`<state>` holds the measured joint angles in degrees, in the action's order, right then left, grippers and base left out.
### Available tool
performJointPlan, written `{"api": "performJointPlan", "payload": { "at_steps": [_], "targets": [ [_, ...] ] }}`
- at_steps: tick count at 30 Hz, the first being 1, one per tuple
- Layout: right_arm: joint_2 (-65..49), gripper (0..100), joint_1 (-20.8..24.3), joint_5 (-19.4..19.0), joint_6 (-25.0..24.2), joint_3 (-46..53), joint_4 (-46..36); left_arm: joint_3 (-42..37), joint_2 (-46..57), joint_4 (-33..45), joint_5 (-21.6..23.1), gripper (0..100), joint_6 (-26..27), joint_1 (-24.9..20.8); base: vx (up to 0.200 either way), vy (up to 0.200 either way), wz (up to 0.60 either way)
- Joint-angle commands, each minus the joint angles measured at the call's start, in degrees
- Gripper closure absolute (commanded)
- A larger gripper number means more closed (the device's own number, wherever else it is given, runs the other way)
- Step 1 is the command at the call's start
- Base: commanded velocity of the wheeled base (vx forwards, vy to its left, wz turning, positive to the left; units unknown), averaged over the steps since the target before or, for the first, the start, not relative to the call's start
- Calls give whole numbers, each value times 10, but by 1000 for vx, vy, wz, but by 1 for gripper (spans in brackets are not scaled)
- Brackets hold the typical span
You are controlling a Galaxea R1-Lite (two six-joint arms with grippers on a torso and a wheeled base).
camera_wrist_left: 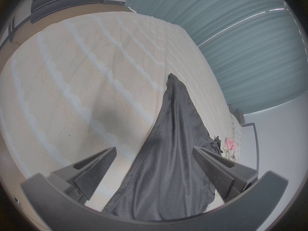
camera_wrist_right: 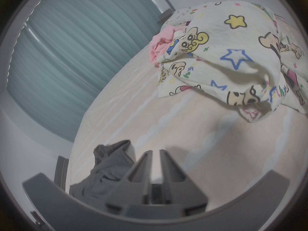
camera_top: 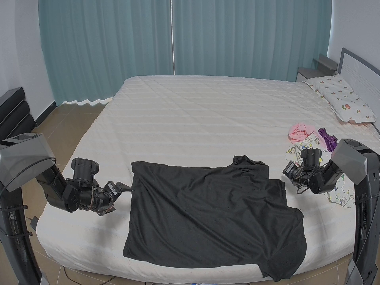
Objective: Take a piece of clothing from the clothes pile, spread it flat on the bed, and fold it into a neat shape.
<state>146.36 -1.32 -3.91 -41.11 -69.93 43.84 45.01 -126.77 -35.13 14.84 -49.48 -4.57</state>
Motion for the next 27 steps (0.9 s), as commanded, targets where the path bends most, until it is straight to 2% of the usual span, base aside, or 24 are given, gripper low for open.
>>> {"api": "performJointPlan", "payload": {
  "at_steps": [1,14,15,24,27],
  "targets": [
    [-5,0,5,-3,3,20,13,0,-2,0,0,0,-1,0,0,0,0],
    [11,0,28,-8,-3,18,10,0,-1,0,0,0,0,-1,0,0,0],
    [12,100,30,-9,-3,18,8,0,-1,0,0,0,-1,-1,0,0,0],
    [17,100,21,-7,-8,8,16,0,-2,0,0,0,0,-1,0,0,0],
    [16,100,13,-4,-32,-5,29,0,-2,0,0,0,0,-1,0,0,0]
  ]
}}
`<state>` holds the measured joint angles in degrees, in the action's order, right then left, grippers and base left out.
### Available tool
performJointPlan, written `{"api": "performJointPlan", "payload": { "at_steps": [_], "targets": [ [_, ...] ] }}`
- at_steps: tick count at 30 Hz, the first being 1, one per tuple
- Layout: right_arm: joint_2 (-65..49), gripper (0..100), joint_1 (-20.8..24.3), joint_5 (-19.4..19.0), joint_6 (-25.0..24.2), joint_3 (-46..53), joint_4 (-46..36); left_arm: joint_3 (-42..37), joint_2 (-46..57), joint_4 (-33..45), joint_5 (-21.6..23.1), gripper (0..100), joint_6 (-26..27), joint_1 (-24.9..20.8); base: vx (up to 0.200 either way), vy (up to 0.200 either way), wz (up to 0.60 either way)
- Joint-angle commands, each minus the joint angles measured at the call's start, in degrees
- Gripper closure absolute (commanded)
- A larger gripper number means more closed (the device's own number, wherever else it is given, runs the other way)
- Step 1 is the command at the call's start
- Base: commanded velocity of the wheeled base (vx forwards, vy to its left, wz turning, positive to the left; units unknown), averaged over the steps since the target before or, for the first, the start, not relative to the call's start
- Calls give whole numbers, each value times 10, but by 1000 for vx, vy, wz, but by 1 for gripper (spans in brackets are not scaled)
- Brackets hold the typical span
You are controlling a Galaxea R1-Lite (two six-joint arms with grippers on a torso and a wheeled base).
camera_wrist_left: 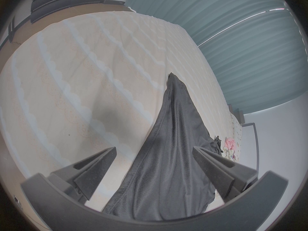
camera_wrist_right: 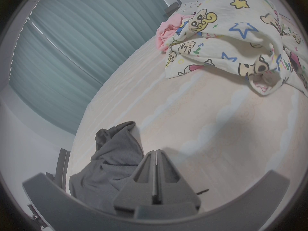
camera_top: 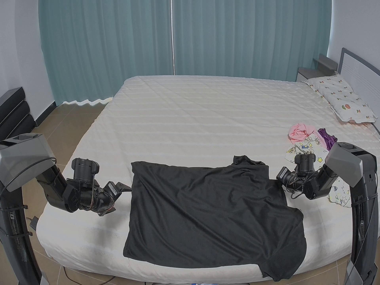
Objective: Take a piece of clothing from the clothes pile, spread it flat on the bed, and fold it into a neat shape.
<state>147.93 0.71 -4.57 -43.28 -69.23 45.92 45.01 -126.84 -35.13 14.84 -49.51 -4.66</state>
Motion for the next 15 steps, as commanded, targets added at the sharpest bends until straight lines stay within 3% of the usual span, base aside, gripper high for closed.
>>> {"api": "performJointPlan", "payload": {
  "at_steps": [1,10,15],
  "targets": [
    [1,100,-9,4,-16,-15,13,0,-2,0,0,0,-1,0,0,0,0],
    [2,100,-19,14,-23,-28,90,0,-2,0,0,0,-1,0,0,0,0],
    [-5,100,-19,12,-19,-16,88,0,-2,0,0,0,-1,0,0,0,0]
  ]
}}
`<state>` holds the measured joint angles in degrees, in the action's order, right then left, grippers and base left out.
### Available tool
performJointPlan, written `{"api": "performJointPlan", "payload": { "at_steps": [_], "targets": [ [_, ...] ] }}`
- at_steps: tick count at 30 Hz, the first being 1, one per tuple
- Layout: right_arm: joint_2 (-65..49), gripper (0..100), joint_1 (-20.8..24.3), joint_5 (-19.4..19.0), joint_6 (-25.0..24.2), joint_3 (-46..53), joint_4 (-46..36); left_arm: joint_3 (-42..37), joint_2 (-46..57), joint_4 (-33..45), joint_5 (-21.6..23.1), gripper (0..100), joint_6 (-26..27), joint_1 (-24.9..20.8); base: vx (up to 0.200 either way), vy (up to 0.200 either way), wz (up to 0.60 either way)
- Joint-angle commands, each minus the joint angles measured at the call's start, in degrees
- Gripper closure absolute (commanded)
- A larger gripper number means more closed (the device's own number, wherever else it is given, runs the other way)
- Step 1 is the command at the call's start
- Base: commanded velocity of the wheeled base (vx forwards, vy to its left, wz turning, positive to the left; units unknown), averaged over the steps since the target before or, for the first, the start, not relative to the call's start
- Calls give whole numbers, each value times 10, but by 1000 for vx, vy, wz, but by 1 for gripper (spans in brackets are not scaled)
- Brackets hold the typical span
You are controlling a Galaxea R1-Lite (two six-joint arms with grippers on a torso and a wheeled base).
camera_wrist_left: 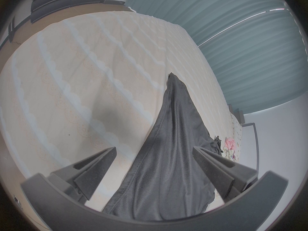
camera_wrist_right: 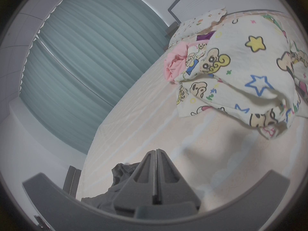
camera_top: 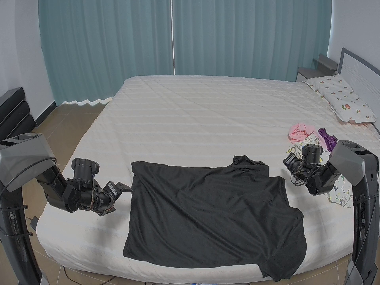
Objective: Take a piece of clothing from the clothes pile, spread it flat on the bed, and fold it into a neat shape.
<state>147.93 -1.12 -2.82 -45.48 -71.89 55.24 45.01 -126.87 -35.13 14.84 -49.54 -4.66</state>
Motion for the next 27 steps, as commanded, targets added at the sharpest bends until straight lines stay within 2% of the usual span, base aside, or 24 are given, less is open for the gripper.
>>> {"api": "performJointPlan", "payload": {
  "at_steps": [1,4,5,10,15,20,21,27],
  "targets": [
    [-8,100,0,-11,3,23,-10,0,-1,1,0,0,0,0,0,0,0],
    [-14,100,4,-26,11,45,-27,-1,-1,1,0,0,0,0,0,0,0],
    [-16,0,5,-28,19,52,-29,-1,-1,1,0,0,0,0,0,0,0],
    [-16,0,9,-34,75,84,-26,-3,0,0,0,0,0,0,0,0,0],
    [-12,0,24,-64,79,99,-23,-3,0,0,0,0,0,0,0,0,0],
    [7,0,36,-65,78,80,-29,-3,0,0,0,0,0,0,0,0,0],
    [10,100,37,-65,78,72,-31,-4,0,0,0,0,0,0,0,0,0],
    [17,100,33,-57,74,47,-42,-3,0,0,0,0,0,0,0,0,0]
  ]
}}
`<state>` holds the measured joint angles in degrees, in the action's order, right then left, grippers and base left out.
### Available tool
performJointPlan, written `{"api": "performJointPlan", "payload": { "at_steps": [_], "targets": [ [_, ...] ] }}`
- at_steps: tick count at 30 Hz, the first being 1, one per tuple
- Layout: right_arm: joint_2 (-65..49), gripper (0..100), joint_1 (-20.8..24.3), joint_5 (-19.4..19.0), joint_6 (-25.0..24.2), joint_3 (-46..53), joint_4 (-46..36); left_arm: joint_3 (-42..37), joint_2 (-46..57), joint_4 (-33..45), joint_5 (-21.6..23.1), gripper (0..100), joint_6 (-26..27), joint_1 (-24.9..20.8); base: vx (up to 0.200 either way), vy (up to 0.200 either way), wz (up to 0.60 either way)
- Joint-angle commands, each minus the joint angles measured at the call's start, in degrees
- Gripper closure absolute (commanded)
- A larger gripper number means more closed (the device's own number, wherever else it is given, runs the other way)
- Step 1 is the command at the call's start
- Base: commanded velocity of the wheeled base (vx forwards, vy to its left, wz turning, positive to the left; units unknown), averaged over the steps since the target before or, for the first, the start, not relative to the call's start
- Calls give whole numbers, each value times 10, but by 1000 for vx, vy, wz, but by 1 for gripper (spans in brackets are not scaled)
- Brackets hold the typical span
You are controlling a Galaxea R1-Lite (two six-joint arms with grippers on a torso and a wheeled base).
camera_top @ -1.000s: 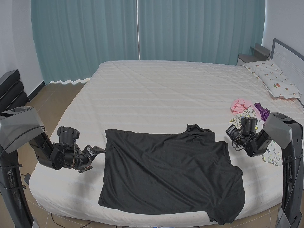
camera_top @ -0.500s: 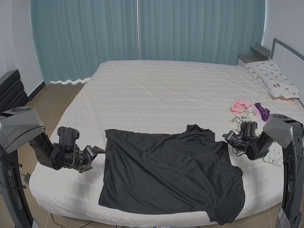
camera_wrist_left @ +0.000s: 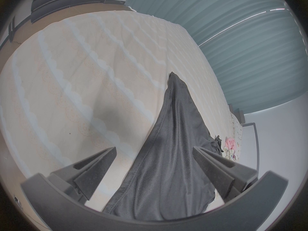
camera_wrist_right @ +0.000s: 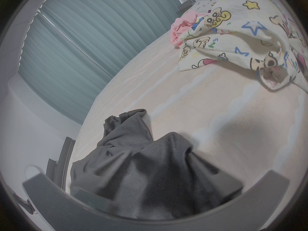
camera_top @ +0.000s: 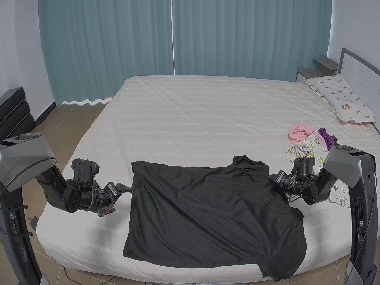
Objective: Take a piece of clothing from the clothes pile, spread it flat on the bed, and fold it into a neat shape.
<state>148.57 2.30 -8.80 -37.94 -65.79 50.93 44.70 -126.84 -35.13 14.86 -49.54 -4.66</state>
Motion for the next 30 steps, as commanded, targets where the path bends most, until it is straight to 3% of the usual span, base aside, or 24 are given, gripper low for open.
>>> {"api": "performJointPlan", "payload": {
  "at_steps": [1,10,25,26,30],
  "targets": [
    [11,100,-3,3,-2,-16,2,0,-1,0,0,0,0,0,0,0,0],
    [12,100,-25,38,-51,-60,16,0,-2,0,0,0,0,0,0,0,0],
    [17,100,-36,52,-50,-58,36,-1,0,0,-1,0,4,-2,0,0,0],
    [16,0,-37,52,-50,-57,36,-1,1,0,-1,0,4,-3,0,0,0],
    [14,0,-38,53,-49,-51,36,-2,3,0,-1,0,3,-4,0,0,0]
  ]
}}
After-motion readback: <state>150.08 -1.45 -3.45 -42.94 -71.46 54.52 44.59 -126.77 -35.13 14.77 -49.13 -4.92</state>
